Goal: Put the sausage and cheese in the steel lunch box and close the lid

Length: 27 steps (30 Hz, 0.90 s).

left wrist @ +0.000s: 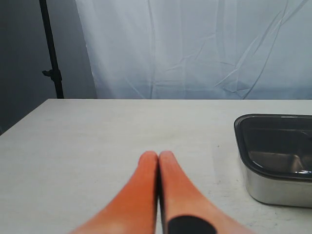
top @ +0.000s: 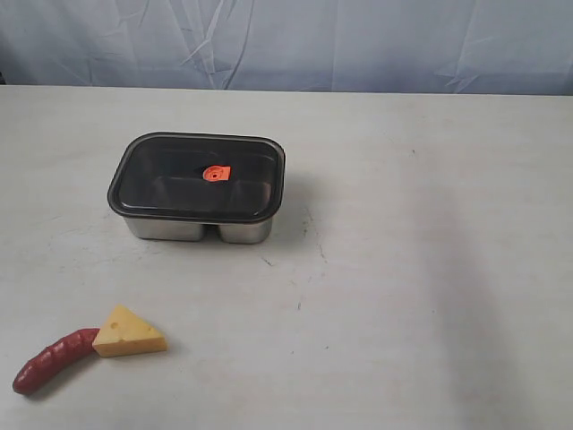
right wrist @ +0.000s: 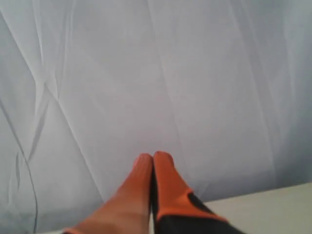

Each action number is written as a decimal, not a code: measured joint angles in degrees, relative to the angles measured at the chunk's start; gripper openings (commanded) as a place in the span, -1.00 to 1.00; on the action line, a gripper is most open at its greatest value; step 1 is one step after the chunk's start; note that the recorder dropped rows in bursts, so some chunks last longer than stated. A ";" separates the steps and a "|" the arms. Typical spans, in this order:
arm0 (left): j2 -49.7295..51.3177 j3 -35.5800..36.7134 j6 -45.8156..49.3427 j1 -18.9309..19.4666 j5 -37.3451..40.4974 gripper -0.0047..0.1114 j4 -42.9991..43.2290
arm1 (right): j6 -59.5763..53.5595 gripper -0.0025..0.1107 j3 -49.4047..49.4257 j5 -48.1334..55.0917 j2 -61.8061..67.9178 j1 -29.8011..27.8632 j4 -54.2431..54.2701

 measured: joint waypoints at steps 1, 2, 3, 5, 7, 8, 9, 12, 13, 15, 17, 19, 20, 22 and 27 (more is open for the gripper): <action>0.00 0.00 0.00 0.00 0.00 -0.92 0.00 | 0.33 -0.97 -0.52 -0.92 3.86 0.60 -0.01; 0.00 0.00 0.00 0.00 0.00 -0.92 0.00 | 0.63 -0.97 -0.79 -1.71 6.78 1.19 -0.01; 0.00 0.00 0.00 0.00 0.00 -0.92 0.00 | 1.13 -0.97 -0.91 -2.84 10.33 2.19 -0.14; 0.00 0.00 0.00 0.00 0.00 -0.92 0.00 | 2.83 -0.97 -0.89 -6.28 17.29 4.72 -1.53; 0.00 0.00 0.00 0.00 0.00 -0.92 0.00 | 7.18 -0.97 -0.93 -12.47 23.88 7.36 -4.59; 0.00 0.00 0.00 0.00 0.00 -0.92 0.00 | 10.31 -0.97 -1.03 -16.19 26.88 8.46 -6.58; 0.00 0.00 0.00 0.00 0.00 -0.92 0.00 | 13.23 -0.97 -1.15 -19.96 29.13 9.26 -8.69; 0.00 0.00 0.00 0.00 0.00 -0.92 0.00 | 25.19 -0.97 -2.94 -29.24 35.86 11.19 -18.20; 0.00 0.00 0.00 0.00 0.00 -0.92 0.00 | 29.00 -0.97 -3.72 -31.87 37.81 11.46 -21.59; 0.00 0.00 0.00 0.00 0.00 -0.92 0.00 | 33.67 -0.97 -5.08 -35.72 41.00 11.81 -26.06; 0.00 0.00 0.00 0.00 0.00 -0.92 0.00 | 35.57 -0.97 -6.33 -38.76 43.34 11.89 -28.14; 0.00 0.00 0.00 0.00 0.00 -0.92 0.00 | 36.29 -0.85 -7.60 -40.67 44.90 11.89 -28.29; 0.00 0.00 0.00 0.00 0.00 -0.92 0.00 | 36.55 -0.72 -8.50 -41.51 45.66 11.89 -28.29; 0.00 0.00 0.00 0.00 0.00 -0.92 0.00 | 36.78 -0.33 -10.92 -43.93 47.17 11.89 -28.50; 0.00 0.00 0.00 0.00 0.00 -0.92 0.00 | 38.37 0.13 -17.84 -51.67 52.35 12.20 -28.50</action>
